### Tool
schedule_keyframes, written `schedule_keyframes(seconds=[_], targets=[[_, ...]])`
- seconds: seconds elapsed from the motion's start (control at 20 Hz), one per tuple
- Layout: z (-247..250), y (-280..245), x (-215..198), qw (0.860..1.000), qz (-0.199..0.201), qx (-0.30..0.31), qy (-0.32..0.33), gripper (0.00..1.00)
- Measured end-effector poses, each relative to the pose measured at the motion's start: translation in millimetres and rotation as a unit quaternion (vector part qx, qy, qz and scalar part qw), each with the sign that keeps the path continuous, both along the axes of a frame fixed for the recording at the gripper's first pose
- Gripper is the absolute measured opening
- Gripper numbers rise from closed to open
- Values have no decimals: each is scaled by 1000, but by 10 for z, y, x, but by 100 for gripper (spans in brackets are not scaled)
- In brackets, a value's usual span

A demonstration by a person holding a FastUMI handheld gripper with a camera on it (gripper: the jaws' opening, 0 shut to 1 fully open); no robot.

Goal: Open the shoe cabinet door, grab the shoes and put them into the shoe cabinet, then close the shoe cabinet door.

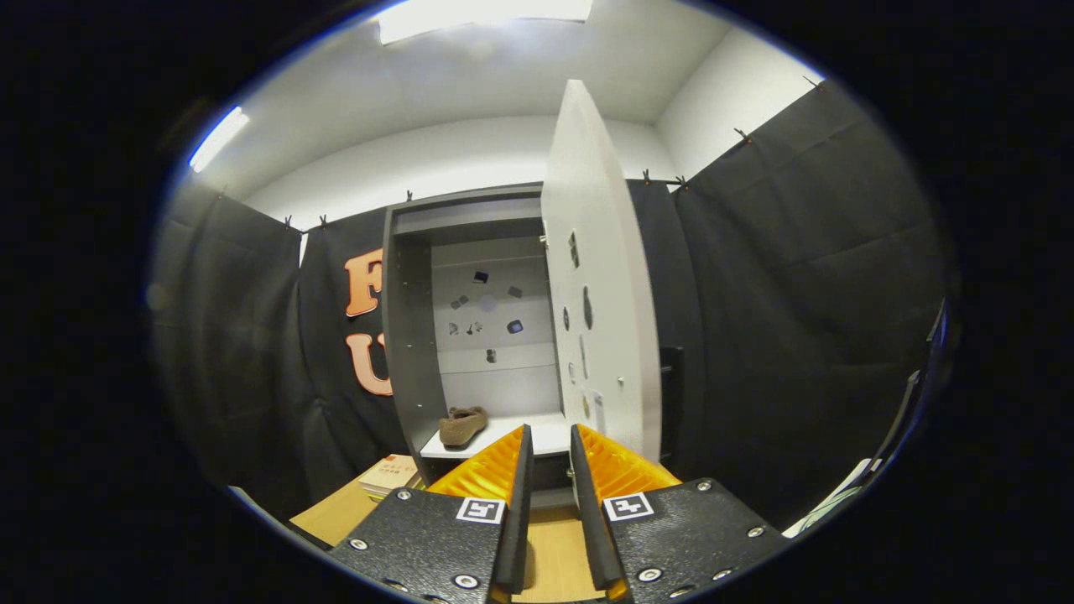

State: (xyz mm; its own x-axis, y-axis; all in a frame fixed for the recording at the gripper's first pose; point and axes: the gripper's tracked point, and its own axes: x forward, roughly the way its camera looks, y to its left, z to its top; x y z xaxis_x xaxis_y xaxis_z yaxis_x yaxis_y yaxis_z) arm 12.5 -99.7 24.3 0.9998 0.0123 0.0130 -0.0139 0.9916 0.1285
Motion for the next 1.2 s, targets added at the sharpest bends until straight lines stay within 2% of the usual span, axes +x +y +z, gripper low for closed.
schedule_keyframes(seconds=[0.35,0.85,1.0,1.2], targets=[[-33,710,85,999,36,-18,10,33],[-161,1377,244,998,46,-28,12,33],[-344,1490,310,998,46,-36,26,32],[-857,1599,411,996,48,-21,67,33]])
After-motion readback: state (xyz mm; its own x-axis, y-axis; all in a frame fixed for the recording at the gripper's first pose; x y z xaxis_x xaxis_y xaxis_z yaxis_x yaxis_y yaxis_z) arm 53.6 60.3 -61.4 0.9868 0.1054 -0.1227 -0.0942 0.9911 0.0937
